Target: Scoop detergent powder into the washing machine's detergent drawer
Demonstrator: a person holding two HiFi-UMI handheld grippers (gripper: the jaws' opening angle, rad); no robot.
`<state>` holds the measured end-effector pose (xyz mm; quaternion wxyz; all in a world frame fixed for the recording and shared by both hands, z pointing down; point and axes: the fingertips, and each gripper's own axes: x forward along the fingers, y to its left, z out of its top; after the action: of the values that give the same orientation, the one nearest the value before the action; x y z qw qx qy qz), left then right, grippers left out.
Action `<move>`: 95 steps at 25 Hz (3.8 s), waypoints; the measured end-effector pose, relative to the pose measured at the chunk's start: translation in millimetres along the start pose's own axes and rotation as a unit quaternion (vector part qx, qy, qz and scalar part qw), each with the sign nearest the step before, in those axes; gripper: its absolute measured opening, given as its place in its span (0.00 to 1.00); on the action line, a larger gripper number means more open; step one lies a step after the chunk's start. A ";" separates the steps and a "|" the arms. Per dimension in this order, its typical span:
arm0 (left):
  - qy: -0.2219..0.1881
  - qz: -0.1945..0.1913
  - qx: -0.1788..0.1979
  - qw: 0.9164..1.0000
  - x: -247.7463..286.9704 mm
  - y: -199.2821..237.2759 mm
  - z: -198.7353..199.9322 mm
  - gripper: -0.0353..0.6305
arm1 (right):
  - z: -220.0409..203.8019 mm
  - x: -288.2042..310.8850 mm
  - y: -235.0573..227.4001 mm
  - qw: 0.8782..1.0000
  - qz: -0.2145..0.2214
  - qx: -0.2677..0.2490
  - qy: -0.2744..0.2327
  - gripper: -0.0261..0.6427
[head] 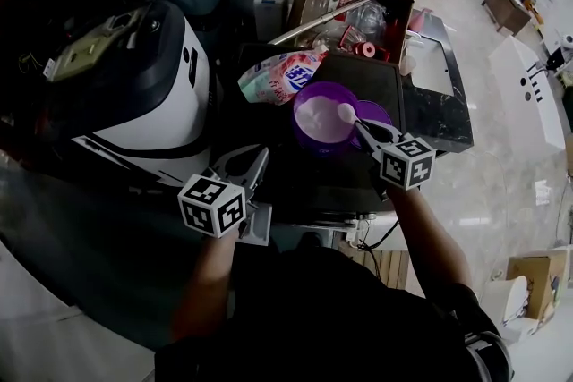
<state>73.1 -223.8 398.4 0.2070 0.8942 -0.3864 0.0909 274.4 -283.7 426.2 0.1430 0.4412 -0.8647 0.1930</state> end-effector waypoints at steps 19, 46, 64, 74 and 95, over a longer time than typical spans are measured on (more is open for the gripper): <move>0.002 -0.019 0.000 1.000 10.8 2.0 -1.4 0.06 | -9.4 36.4 -0.3 0.981 0.012 -0.152 0.119 0.07; 0.036 0.004 -0.010 0.999 3.3 -4.4 -24.2 0.06 | -14.2 61.0 -8.6 0.824 0.055 -0.480 0.296 0.07; 0.008 0.033 -0.034 0.999 -14.5 6.4 -30.6 0.06 | -18.5 62.0 -11.1 0.784 0.082 -0.504 0.352 0.07; -0.016 0.024 -0.061 0.998 -21.8 19.3 -40.0 0.06 | -22.7 66.1 -9.6 0.739 0.068 -0.541 0.397 0.07; -0.001 0.001 -0.034 0.999 -23.5 15.6 -27.2 0.07 | -24.5 67.2 0.0 0.783 0.055 -0.497 0.370 0.07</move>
<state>45.5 -206.1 419.9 0.2369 0.8861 -0.3907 0.0775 237.9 -320.0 476.0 0.6408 0.1552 -0.7441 -0.1072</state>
